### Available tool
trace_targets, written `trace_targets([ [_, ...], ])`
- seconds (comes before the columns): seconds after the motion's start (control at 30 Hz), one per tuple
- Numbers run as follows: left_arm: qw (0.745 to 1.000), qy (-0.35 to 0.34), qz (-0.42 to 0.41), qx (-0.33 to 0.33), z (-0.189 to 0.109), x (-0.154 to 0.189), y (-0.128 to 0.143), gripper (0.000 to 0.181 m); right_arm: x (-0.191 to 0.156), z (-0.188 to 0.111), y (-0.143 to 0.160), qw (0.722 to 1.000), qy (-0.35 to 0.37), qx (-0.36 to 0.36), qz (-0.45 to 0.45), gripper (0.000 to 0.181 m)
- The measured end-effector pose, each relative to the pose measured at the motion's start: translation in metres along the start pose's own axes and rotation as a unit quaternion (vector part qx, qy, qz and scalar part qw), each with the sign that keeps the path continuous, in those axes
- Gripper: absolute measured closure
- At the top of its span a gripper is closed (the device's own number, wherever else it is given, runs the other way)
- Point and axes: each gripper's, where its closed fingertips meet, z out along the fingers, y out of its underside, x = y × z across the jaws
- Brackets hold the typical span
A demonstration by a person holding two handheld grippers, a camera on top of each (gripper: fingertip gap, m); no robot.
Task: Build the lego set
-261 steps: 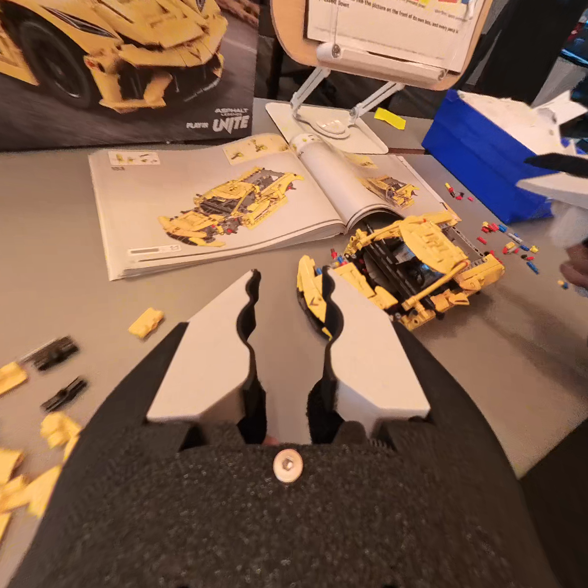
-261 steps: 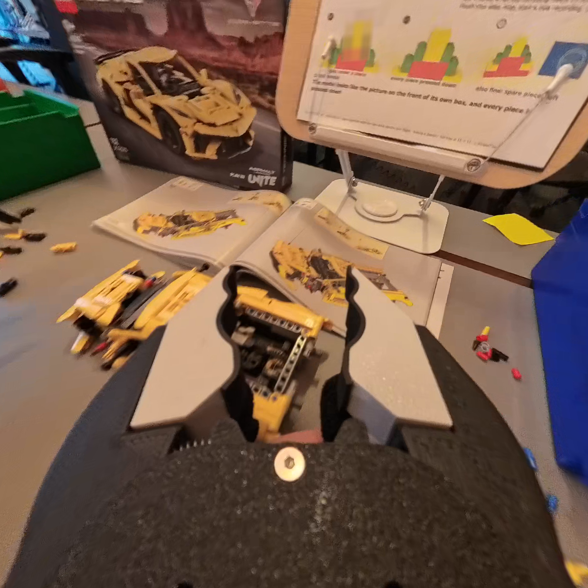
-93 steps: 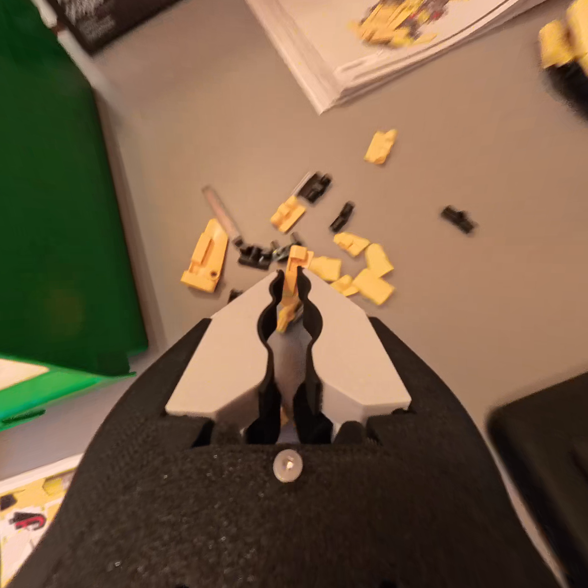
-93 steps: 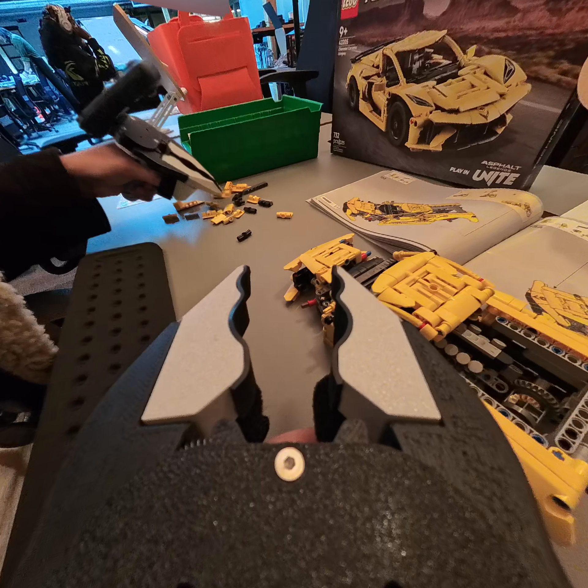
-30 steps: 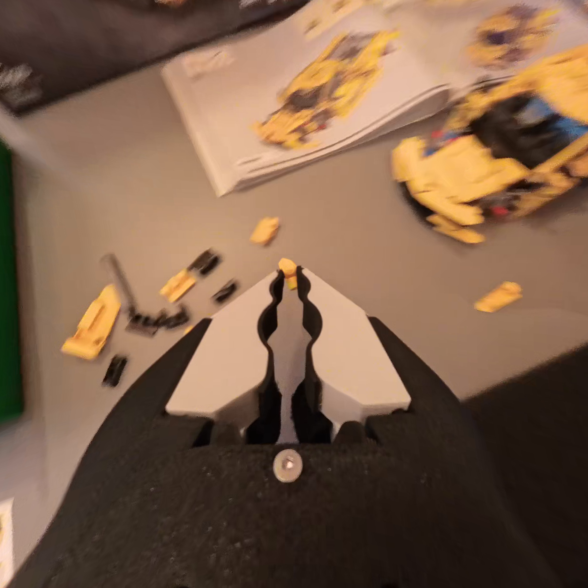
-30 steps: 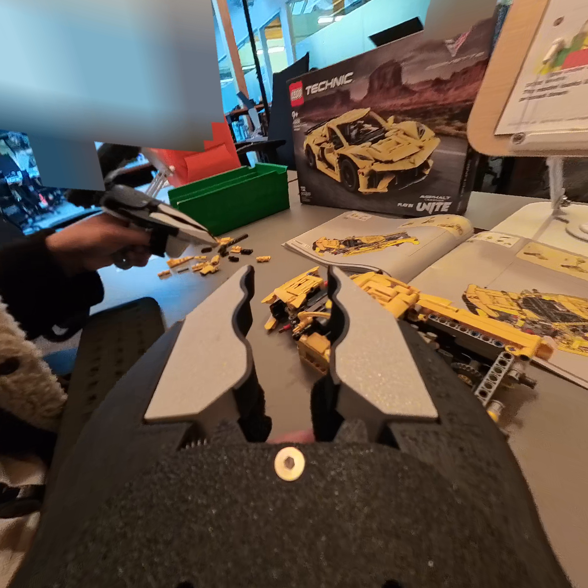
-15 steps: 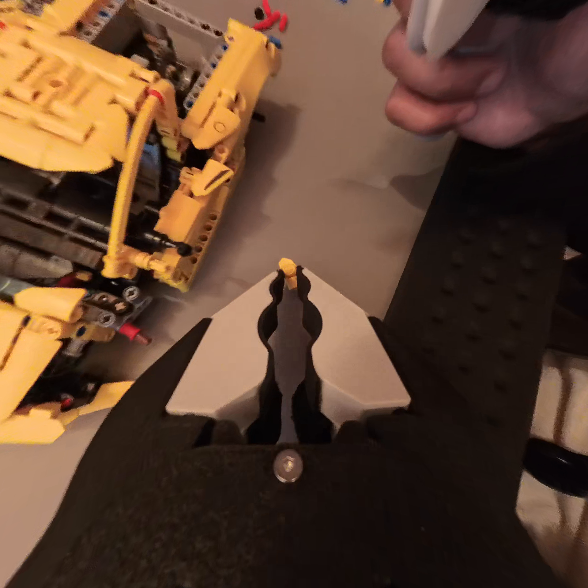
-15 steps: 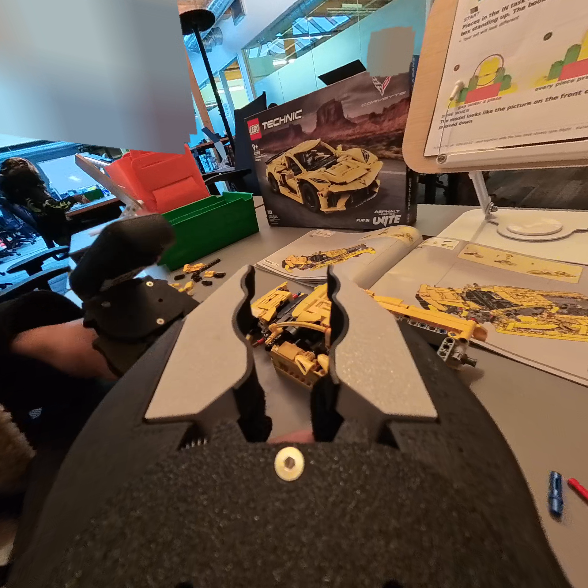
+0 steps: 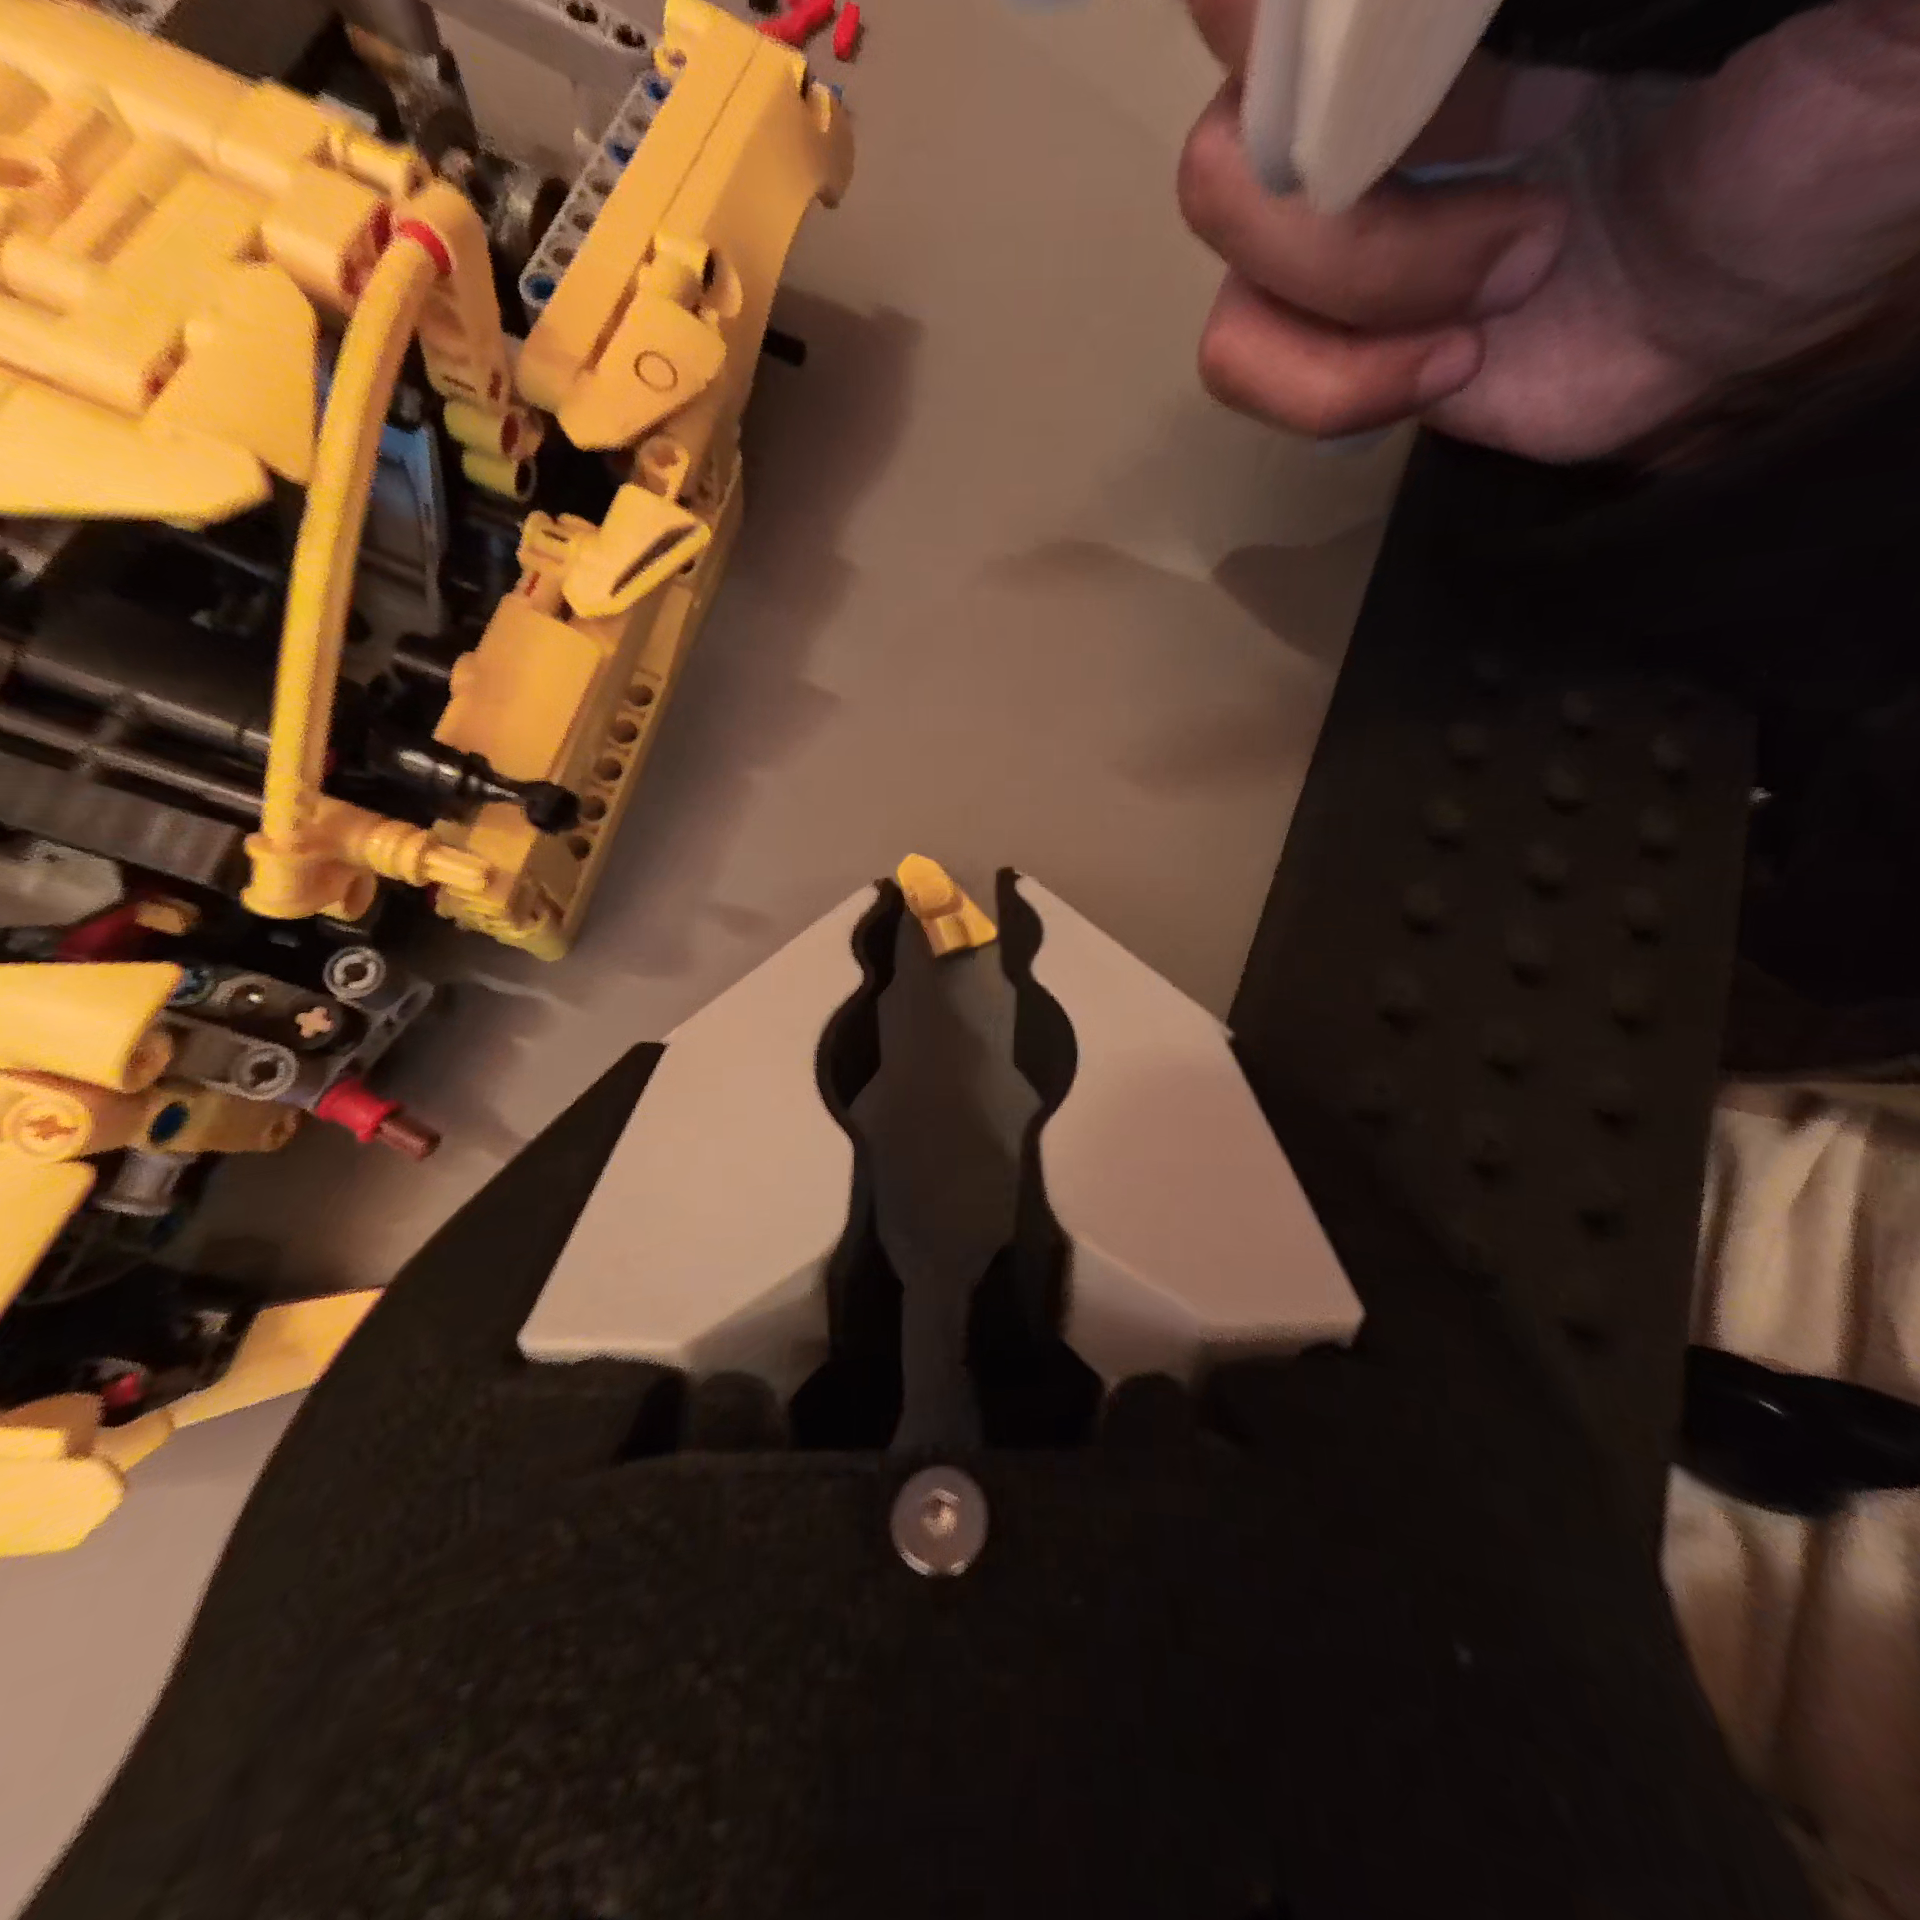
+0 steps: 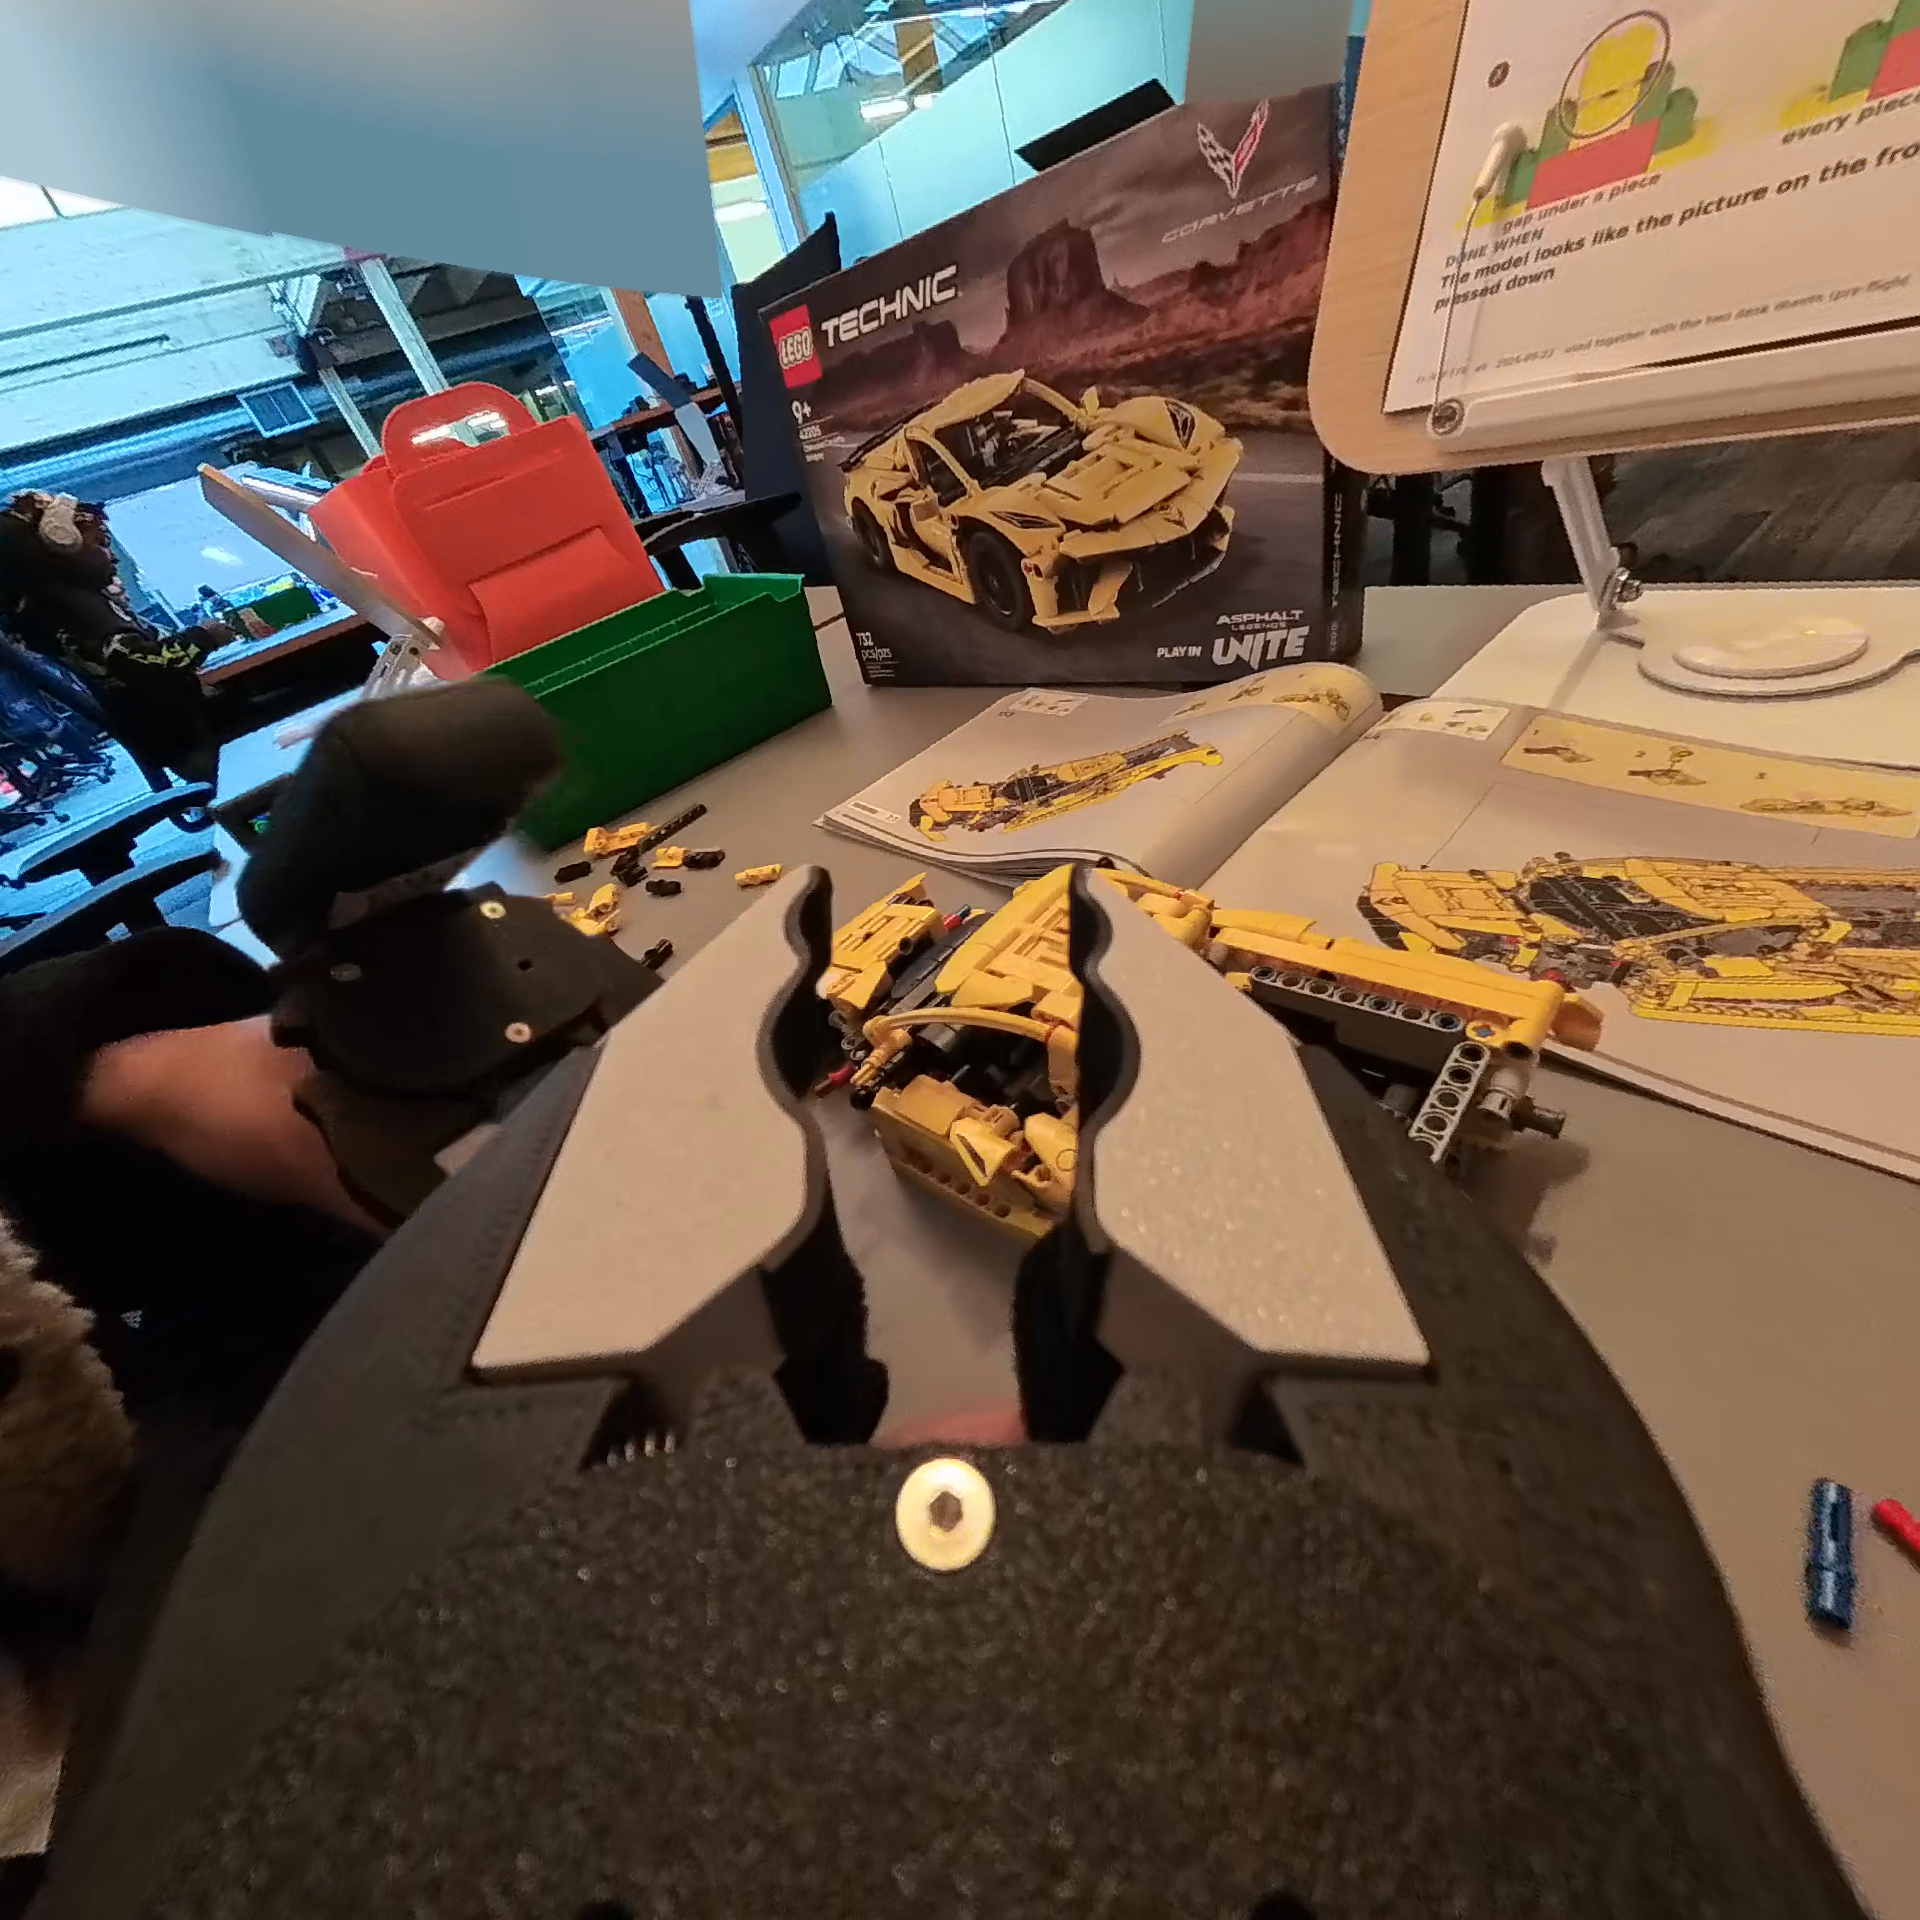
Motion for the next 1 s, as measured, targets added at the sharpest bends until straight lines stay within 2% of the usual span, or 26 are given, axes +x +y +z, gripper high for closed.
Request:
trace_targets([
  [0.07,1.0,0.011,0.003,0.023,-0.01,0.001,-0.012,0.157,0.001,0.0,0.0,1.0,0.001,0.0,0.003,0.136],
  [0.17,0.995,-0.009,0.018,0.097,-0.039,-0.016,-0.047,0.156,0.001,0.001,0.002,1.0,0.002,-0.005,0.003,0.136],
  [0.3,0.972,-0.099,0.037,0.209,-0.086,-0.066,-0.096,0.156,0.004,0.003,0.007,1.0,0.012,-0.016,-0.006,0.135],
  [0.43,0.946,-0.19,0.031,0.261,-0.11,-0.115,-0.109,0.156,0.023,-0.001,0.006,0.998,0.055,-0.032,-0.005,0.132],
  [0.53,0.946,-0.188,0.001,0.264,-0.112,-0.123,-0.098,0.156,0.061,-0.028,0.001,0.989,0.132,-0.06,-0.01,0.128],
  [0.6,0.943,-0.209,0.0,0.257,-0.116,-0.131,-0.089,0.156,0.085,-0.052,-0.001,0.982,0.176,-0.068,-0.005,0.129],
  [0.7,0.938,-0.249,0.0,0.24,-0.127,-0.146,-0.077,0.156,0.102,-0.07,0.006,0.979,0.188,-0.078,0.014,0.13],
  [0.83,0.919,-0.32,0.023,0.23,-0.187,-0.167,-0.057,0.157,0.1,-0.064,0.01,0.986,0.156,-0.039,0.046,0.135],
  [0.93,0.923,-0.339,0.024,0.181,-0.241,-0.171,-0.016,0.159,0.094,-0.056,0.017,0.989,0.134,-0.043,0.052,0.134],
  [1.0,0.934,-0.331,0.011,0.13,-0.265,-0.17,0.021,0.159,0.094,-0.056,0.018,0.989,0.139,-0.05,0.025,0.134],
])
